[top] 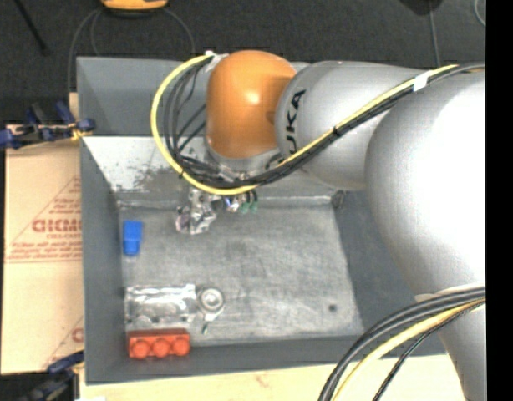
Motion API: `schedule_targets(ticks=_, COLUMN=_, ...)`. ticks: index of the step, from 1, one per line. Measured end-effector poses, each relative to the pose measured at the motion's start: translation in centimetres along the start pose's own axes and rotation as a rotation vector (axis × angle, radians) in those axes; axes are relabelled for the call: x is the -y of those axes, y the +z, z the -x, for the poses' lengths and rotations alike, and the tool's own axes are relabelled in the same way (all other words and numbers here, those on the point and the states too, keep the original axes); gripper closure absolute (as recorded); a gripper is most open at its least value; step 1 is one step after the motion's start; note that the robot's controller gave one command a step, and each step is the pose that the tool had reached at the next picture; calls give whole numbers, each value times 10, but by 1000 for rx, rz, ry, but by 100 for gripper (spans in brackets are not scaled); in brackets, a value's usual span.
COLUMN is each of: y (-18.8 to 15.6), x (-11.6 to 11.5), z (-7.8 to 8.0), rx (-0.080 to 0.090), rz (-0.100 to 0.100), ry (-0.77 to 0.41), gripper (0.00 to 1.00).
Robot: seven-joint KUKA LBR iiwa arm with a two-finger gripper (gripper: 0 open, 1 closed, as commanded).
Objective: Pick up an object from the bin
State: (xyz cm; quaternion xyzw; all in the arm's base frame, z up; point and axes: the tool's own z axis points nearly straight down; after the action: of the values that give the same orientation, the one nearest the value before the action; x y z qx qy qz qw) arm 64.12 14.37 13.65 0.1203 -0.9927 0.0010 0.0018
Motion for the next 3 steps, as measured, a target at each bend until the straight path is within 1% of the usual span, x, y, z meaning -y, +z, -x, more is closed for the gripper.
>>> schedule_targets(ticks=1, y=-41, x=5, z=-2, rx=12, rz=0, ry=1, gripper=100)
schedule_targets(ticks=2, y=1, x=5, z=0, rx=5, rz=-1, ry=-109, gripper=100)
schedule_targets(ticks=3, y=-59, x=19, z=-3, rx=14, rz=-2, ry=-106, gripper=100)
